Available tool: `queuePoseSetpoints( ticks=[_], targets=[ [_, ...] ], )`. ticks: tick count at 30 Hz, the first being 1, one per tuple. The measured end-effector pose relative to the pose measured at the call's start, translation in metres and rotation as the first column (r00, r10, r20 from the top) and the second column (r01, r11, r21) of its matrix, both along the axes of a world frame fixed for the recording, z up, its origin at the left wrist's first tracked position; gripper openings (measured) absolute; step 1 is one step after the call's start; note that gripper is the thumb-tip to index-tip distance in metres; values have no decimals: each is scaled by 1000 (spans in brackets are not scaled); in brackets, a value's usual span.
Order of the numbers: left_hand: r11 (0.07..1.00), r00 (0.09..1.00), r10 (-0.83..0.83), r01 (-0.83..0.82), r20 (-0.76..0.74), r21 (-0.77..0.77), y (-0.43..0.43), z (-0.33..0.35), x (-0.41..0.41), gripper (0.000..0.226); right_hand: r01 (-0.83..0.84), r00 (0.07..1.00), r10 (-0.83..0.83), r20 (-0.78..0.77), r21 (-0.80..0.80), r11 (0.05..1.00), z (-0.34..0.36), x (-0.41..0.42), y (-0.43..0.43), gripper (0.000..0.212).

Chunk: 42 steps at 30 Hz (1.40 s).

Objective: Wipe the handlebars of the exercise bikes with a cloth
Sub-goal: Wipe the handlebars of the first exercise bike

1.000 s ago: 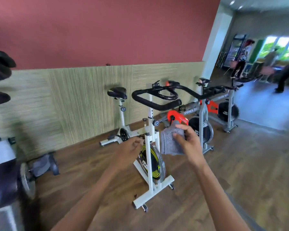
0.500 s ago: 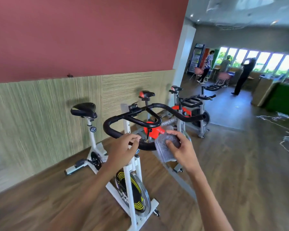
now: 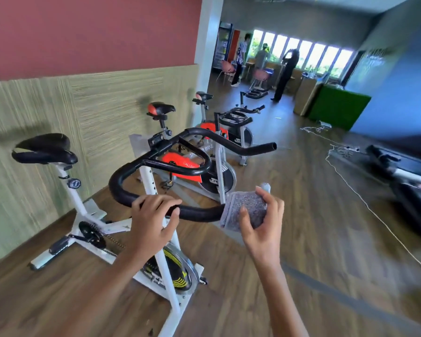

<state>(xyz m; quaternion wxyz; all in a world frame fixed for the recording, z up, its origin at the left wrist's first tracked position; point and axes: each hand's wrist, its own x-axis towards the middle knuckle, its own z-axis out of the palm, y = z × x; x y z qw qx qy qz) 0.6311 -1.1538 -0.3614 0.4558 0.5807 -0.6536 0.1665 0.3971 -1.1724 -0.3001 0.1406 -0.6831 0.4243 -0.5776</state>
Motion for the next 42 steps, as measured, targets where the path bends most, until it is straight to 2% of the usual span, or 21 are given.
queuePoseSetpoints(
  ticks=[3,5,9,11,13,15,17,19,20,21,22,23,24,25,27,29,31,34,37,39,42],
  targets=[
    [996,1000,-6,6,0,-87,-4,-7,-1,27,68,998,-68,3,35,997,-2,-2,1,44],
    [993,1000,-4,4,7,-122,-7,-9,-1,27,175,982,-174,-79,10,984,0,-1,1,45],
    [987,999,0,7,41,-159,-9,-12,1,27,289,871,-379,-312,-299,910,13,2,4,43],
    [989,998,-5,13,57,-148,-8,-11,3,27,346,806,-472,-357,-363,865,23,13,2,46],
    [991,998,-14,22,64,-131,-8,-10,5,27,439,733,-538,-417,-314,842,30,27,-5,46],
    [992,997,-22,30,70,-122,-8,-10,7,28,495,728,-534,-430,-208,843,28,36,-14,47],
    [992,997,-32,41,70,-121,-7,-10,7,28,445,827,-469,-309,-148,883,19,36,-19,46],
    [992,998,-39,46,59,-122,-6,-9,6,28,276,957,-282,-60,-95,956,9,33,-21,39],
    [992,998,-39,45,52,-120,-6,-9,5,28,170,982,-166,94,-37,985,5,32,-23,40],
    [992,998,-37,43,48,-118,-6,-8,4,29,57,959,-70,274,55,997,6,31,-24,46],
    [992,998,-35,40,44,-116,-5,-8,3,29,-84,886,0,464,160,984,7,30,-24,55],
    [993,999,-33,38,40,-114,-5,-8,2,29,-178,808,8,589,231,957,9,32,-24,63],
    [993,999,-32,36,36,-110,-4,-7,2,29,-186,785,-10,620,250,950,9,34,-21,65],
    [994,999,-32,35,34,-107,-3,-7,2,29,-90,846,-42,532,221,971,7,36,-16,61],
    [994,999,-33,37,35,-100,-1,-7,2,29,188,973,-179,146,-50,981,-6,34,-10,39],
    [995,998,-42,46,43,-88,0,-7,3,28,196,967,-231,-104,-270,943,-18,28,-11,34],
    [996,998,-42,45,41,-72,0,-6,3,28,190,947,-249,-204,-271,944,-16,23,-15,33],
    [999,999,-25,27,32,-44,1,-2,1,27,376,833,-415,-366,-175,910,19,29,-7,30],
    [1000,999,-27,27,41,-16,-1,7,2,25,553,542,-437,-718,-86,828,47,42,-14,39],
    [999,998,-41,41,48,16,-2,12,4,24,547,481,-444,-756,-137,826,48,42,-16,42],
    [998,998,-37,34,52,58,-3,14,5,24,324,692,-498,-522,-392,861,17,23,-18,38]
  ],
)
